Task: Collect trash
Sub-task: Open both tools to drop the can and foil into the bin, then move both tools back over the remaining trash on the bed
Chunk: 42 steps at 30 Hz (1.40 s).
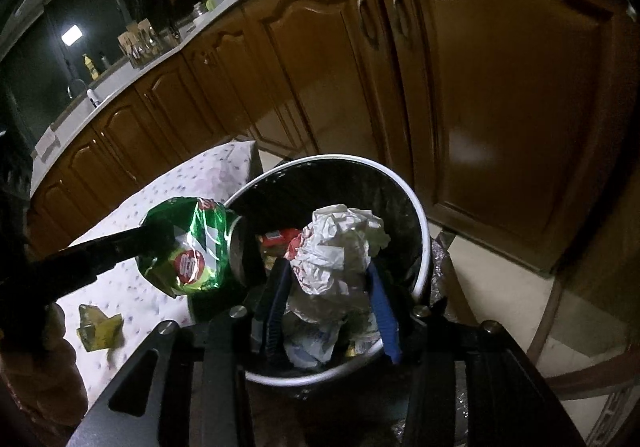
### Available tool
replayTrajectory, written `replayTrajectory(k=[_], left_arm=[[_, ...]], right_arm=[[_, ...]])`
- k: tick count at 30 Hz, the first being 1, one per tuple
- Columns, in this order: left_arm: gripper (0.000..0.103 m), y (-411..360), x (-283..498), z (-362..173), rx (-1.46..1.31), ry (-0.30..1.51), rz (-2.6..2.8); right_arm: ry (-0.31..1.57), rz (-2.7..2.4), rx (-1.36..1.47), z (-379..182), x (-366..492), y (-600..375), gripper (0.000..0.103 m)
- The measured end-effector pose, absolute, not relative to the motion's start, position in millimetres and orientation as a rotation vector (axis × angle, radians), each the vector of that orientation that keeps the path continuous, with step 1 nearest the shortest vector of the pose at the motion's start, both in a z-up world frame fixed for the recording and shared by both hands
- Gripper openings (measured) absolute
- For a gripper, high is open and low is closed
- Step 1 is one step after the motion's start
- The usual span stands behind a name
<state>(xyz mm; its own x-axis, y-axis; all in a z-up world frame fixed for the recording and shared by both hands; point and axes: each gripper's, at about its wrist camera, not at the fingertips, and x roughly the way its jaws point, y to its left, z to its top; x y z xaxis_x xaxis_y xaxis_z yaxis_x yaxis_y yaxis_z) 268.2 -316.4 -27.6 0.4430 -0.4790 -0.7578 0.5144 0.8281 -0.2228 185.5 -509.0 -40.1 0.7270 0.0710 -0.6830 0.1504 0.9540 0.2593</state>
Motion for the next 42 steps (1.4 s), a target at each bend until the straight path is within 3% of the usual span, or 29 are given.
replayTrajectory(k=[4, 12, 15, 18, 21, 27, 33, 42], left_arm=[[0.012, -321, 269, -31, 0.045, 0.942, -0.622], [0.030, -310, 260, -25, 0.016, 0.912, -0.623], [0.030, -295, 250, -20, -0.015, 0.889, -0.609], [0.040, -274, 236, -17, -0.042, 0.863, -0.587], [0.040, -250, 225, -16, -0.077, 0.846, -0.566], [0.041, -203, 202, -14, -0.136, 0.823, -0.529], [0.056, -154, 178, -18, -0.160, 0.799, -0.439], [0.056, -75, 153, -37, -0.231, 0.813, -0.324]], right_arm=[[0.746, -0.064, 0.320, -40, 186, -514, 0.064], [0.722, -0.069, 0.364, -38, 174, -519, 0.066], [0.702, -0.067, 0.380, -34, 163, -517, 0.067], [0.669, -0.053, 0.408, -27, 151, -511, 0.071], [0.642, -0.039, 0.409, -19, 142, -501, 0.072], [0.608, 0.016, 0.445, -14, 127, -472, 0.091], [0.628, 0.067, 0.475, -23, 120, -437, 0.093], [0.658, 0.189, 0.420, -37, 110, -364, 0.093]])
